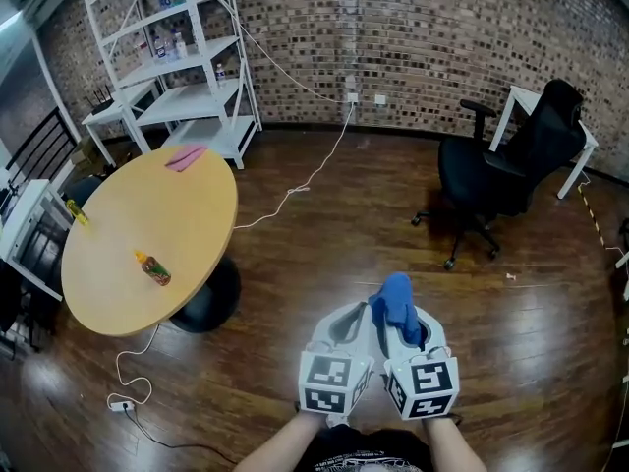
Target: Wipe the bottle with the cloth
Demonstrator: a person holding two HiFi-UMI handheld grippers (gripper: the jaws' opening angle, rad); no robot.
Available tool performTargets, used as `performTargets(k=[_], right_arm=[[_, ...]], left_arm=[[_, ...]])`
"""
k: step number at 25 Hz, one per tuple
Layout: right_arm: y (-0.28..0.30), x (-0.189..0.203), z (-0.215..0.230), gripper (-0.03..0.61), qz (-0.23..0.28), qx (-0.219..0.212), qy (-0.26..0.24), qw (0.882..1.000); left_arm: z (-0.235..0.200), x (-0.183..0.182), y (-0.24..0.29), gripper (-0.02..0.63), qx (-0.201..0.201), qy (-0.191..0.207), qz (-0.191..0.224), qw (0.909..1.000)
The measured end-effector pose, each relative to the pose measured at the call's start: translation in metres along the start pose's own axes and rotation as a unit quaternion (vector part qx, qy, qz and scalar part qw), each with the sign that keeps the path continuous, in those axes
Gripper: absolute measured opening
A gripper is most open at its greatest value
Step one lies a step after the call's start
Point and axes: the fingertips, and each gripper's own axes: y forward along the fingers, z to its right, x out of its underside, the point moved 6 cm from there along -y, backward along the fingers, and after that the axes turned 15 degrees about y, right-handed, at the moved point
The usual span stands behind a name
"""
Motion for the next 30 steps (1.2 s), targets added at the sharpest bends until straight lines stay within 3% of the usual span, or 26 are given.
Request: performTargets(k=[7,14,20,30], right_arm=[[0.040,0.000,-0.014,0.083,-0.011,-0.013,-0.003,1.000],[0.079,-0.006,0.001,0.083,-0.005,-0.019,0.008,1.000],[0.132,-0.031,0.035,0.083,0.006,-0.025,0.013,1.000],[0.231,-0.076,0.089,0.083,-0.003,-0.066,0.006,0.998]], left_arm=[[-0.040,0.004,0.010,0.003,-0.014,-0.008,-0.004,0.9999],[-0.061,0.002,0.044,0.003,-0.019,0.010,-0.008,0.9997],[-0.084,-0.011,0.104,0.003,-0.026,0.023,-0.008,0.9994],[-0.127,-0.033,0.207,0.003,-0.067,0.009,-0.017,0.9976]])
